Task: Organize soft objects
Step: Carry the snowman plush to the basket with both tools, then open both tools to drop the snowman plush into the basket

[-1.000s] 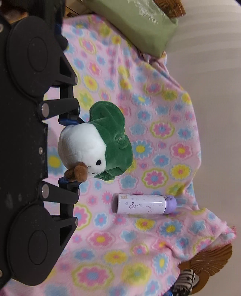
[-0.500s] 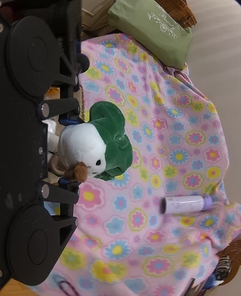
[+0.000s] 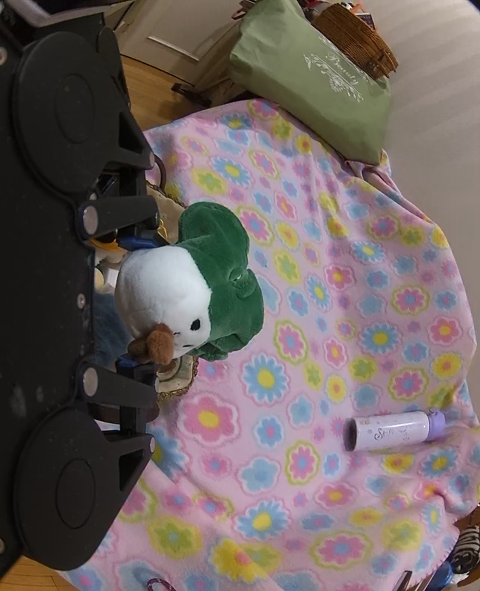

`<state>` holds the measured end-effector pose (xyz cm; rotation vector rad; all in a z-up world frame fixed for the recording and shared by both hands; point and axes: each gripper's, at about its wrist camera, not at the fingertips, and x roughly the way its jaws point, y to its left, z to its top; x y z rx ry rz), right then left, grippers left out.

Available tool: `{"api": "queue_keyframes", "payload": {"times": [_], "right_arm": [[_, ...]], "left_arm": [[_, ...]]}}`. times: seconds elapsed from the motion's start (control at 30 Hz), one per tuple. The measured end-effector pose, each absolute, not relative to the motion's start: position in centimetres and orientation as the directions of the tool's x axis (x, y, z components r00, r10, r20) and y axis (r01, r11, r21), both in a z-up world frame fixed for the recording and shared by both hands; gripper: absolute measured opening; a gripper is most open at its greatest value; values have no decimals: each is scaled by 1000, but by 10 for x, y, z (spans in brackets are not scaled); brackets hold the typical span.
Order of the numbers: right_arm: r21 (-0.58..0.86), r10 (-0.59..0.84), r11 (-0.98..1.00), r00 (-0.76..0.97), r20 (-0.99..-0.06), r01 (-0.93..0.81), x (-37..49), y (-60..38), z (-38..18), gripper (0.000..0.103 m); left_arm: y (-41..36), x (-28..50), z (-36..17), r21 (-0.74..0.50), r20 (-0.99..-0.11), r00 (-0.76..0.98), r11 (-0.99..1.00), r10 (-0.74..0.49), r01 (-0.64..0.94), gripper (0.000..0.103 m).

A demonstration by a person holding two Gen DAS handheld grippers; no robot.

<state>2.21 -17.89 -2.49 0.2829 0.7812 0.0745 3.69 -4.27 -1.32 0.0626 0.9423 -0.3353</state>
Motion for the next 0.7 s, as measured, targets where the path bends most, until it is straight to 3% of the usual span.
{"api": "queue_keyframes", "payload": {"times": [0.4, 0.47, 0.57, 0.7], "right_arm": [[271, 176, 963, 722, -669, 16, 21, -170, -19, 53], [266, 168, 964, 721, -673, 23, 24, -170, -21, 58], [266, 158, 963, 727, -668, 36, 25, -172, -22, 69], [267, 149, 963, 730, -667, 47, 22, -174, -22, 70]], "left_arm": [[-45, 33, -15, -74, -786, 567, 948, -246, 309, 56], [-44, 34, -16, -74, -786, 569, 951, -241, 300, 64], [-41, 34, -16, -79, -782, 574, 953, -241, 293, 66], [-41, 34, -15, -74, -783, 578, 956, -231, 284, 70]]}}
